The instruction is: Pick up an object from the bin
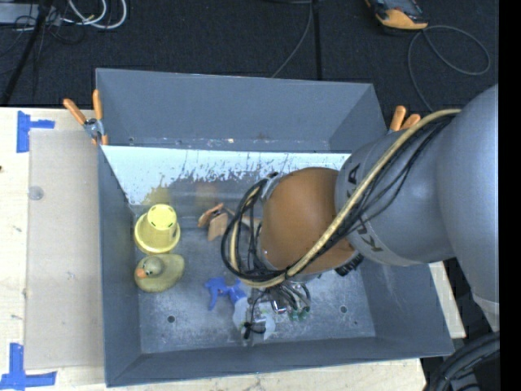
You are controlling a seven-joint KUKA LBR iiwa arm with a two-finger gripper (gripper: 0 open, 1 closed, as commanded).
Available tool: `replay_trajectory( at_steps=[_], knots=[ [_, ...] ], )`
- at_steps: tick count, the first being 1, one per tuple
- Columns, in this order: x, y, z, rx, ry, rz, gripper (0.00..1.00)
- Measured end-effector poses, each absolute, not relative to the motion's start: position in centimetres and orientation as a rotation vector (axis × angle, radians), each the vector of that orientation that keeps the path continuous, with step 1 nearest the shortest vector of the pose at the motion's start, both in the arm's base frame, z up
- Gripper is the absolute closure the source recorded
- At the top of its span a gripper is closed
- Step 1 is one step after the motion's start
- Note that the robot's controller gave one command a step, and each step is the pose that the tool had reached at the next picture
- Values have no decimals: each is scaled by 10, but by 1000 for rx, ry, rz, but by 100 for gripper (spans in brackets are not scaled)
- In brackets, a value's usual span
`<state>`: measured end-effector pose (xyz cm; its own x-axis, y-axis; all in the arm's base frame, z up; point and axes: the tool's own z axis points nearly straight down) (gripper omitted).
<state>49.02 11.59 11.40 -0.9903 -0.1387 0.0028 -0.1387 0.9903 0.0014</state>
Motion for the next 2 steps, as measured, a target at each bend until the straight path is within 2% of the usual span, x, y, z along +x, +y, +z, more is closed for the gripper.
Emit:
replay_trajectory(
  at_steps=[1,2],
  knots=[
    [516,88,96,221,-3130,-3,100],
    [516,87,96,218,-3130,-1,0]
  ],
)
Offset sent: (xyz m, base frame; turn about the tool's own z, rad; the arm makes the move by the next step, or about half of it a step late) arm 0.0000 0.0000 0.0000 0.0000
